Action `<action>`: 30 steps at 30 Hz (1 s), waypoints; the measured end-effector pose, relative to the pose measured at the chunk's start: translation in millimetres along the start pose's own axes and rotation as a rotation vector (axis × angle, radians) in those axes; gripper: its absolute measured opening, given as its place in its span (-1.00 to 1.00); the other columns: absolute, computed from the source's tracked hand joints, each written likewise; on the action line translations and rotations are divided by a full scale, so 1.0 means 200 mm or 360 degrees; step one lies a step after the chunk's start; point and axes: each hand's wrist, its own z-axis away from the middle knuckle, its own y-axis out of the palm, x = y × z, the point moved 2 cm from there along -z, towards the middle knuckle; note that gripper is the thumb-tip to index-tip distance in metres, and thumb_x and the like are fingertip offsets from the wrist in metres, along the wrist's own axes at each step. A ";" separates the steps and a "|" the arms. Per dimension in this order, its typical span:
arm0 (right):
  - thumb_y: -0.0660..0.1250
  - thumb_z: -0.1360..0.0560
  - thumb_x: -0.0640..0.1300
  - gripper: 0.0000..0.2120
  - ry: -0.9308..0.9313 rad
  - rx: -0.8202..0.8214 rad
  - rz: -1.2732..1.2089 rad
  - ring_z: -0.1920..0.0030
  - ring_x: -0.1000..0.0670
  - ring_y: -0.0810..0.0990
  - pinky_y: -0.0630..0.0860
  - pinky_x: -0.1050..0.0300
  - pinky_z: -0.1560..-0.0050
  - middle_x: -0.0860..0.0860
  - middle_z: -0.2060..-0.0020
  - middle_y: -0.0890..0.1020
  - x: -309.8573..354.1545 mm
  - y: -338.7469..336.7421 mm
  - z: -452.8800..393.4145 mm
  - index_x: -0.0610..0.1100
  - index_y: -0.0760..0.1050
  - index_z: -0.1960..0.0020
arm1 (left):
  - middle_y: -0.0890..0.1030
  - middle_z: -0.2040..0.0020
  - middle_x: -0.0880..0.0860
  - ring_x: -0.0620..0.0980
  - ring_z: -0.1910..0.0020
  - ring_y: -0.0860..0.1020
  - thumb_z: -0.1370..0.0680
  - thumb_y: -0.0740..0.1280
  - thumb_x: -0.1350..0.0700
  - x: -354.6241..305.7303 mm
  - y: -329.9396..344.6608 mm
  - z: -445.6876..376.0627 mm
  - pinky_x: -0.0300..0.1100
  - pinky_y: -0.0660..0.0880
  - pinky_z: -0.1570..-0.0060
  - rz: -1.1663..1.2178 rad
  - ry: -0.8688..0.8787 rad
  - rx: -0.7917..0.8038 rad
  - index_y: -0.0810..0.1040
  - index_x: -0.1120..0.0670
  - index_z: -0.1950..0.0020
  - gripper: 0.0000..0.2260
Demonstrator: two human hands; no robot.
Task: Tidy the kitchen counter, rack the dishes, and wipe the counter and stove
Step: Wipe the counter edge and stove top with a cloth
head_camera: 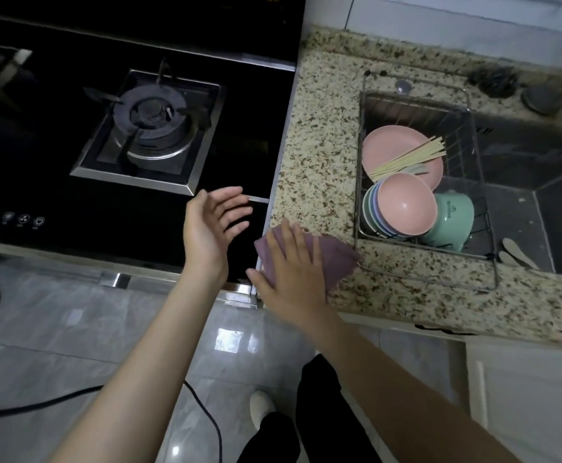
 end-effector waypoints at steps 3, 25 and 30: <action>-0.18 -0.49 0.32 -0.27 -0.0028 0.0000 0.0046 -0.54 -0.10 -0.08 -0.26 -0.14 -0.46 -0.08 -0.55 0.01 0.01 0.03 -0.01 -0.07 0.02 -0.54 | 0.68 0.18 0.00 -0.03 0.15 0.61 -0.57 -0.06 0.10 0.02 0.02 -0.02 -0.19 0.48 0.12 0.0064 -0.0009 0.0012 0.59 0.13 0.02 -0.59; 0.10 -0.52 0.14 -0.45 -0.0770 -0.0146 0.0312 -0.48 -0.09 0.23 0.18 -0.05 -0.45 -0.10 -0.47 0.29 -0.72 -0.06 0.34 -0.05 0.29 -0.46 | 0.66 0.26 -0.08 -0.07 0.23 0.60 -0.60 0.04 0.13 0.24 0.68 0.06 -0.21 0.48 0.15 -0.0142 -0.0034 -0.0127 0.57 0.07 0.07 -0.70; 0.11 -0.52 0.14 -0.45 -0.0758 -0.0151 0.0396 -0.47 -0.07 0.26 0.24 -0.04 -0.43 -0.08 -0.46 0.31 -0.98 -0.11 0.47 -0.03 0.30 -0.45 | 0.64 0.27 -0.10 -0.08 0.24 0.59 -0.58 0.06 0.12 0.28 0.91 0.10 -0.23 0.45 0.19 -0.0136 -0.0025 -0.0107 0.55 0.05 0.07 -0.73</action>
